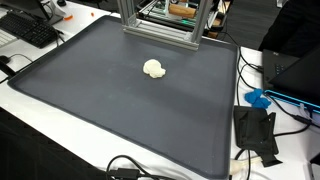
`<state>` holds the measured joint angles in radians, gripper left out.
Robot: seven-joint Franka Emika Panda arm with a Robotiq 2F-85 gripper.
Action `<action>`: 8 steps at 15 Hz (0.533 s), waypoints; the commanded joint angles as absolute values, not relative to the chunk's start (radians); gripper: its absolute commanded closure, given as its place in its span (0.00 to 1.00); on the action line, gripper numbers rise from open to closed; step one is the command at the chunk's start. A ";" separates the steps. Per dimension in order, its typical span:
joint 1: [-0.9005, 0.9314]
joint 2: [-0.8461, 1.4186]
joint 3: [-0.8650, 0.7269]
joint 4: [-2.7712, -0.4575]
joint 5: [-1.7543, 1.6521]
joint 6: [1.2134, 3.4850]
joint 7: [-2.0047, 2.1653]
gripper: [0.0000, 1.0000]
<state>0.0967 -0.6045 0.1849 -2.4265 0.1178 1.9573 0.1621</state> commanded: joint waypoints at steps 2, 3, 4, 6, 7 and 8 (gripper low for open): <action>0.069 -0.442 0.195 -2.374 0.070 2.049 0.228 0.00; 0.065 -0.410 0.194 -2.368 0.060 2.073 0.240 0.00; 0.062 -0.380 0.194 -2.362 0.050 2.092 0.251 0.00; 0.058 -0.324 0.190 -2.349 0.031 2.127 0.274 0.00; 0.059 -0.296 0.186 -2.344 0.030 2.143 0.279 0.00; 0.058 -0.274 0.184 -2.340 0.025 2.158 0.288 0.00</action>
<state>0.0629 -0.3492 0.1855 -2.3688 0.0490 2.1255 0.2511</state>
